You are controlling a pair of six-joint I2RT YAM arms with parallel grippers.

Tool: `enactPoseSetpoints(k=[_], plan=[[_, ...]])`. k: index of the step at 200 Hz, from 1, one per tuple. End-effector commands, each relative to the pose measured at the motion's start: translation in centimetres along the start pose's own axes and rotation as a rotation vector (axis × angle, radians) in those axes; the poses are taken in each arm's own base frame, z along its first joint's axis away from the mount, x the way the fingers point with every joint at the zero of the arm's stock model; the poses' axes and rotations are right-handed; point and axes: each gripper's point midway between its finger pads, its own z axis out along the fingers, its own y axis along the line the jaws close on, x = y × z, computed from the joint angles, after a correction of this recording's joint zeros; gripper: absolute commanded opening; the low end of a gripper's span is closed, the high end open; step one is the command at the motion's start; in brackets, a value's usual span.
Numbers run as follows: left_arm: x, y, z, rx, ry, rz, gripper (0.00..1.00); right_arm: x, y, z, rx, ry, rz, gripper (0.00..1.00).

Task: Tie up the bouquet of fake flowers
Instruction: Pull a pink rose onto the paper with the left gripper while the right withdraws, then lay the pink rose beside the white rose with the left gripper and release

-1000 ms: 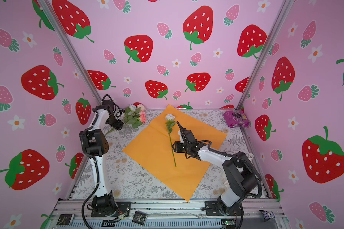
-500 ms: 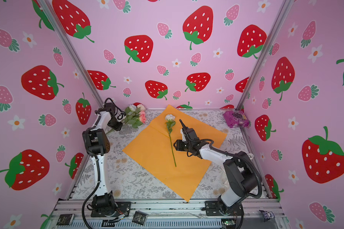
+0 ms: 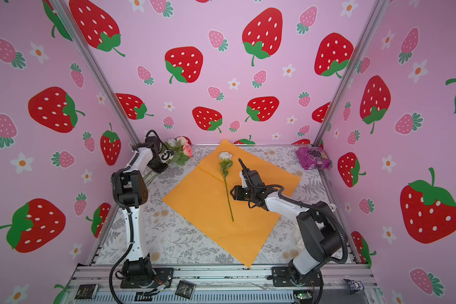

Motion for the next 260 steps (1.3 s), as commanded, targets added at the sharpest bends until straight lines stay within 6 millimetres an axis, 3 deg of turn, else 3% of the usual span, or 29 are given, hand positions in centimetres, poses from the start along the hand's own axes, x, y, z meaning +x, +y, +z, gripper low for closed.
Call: enactPoseSetpoints(k=[1,53,83,110,122,146,166,199,260], plan=[[-0.7,-1.2,-5.2,0.015,-0.036,-0.04,0.0,0.1,0.0,-1.2,-0.002,-0.011,0.0,0.47],[0.1,-7.5,-10.0,0.197,0.027,-0.197,0.0,-0.1,0.4,-2.9,-0.014,-0.054,-0.011,0.47],[-0.7,-10.6,-14.1,0.355,-0.046,-0.347,0.0,-0.6,0.8,-4.3,-0.021,-0.089,-0.018,0.47],[-3.3,-13.2,-18.2,0.528,-0.192,-0.526,0.0,-1.5,-0.7,-6.2,0.043,-0.161,-0.011,0.48],[-5.0,-15.3,-19.9,0.658,-0.253,-0.597,0.0,-1.7,-1.7,-7.1,0.058,-0.186,0.014,0.48],[-8.4,-20.4,-21.2,0.888,-0.291,-0.721,0.0,-2.2,-3.4,-8.8,0.084,-0.233,0.044,0.48],[-11.4,-24.9,-21.1,0.979,-0.3,-0.719,0.0,-2.4,-4.0,-9.6,0.091,-0.25,0.052,0.48],[-15.7,-31.1,-19.7,0.979,-0.249,-0.656,0.0,-2.1,-4.1,-10.0,0.095,-0.243,0.057,0.48],[-19.6,-36.4,-12.2,0.837,-0.162,-0.763,0.0,-1.2,-4.7,-10.1,0.104,-0.239,0.076,0.48]])
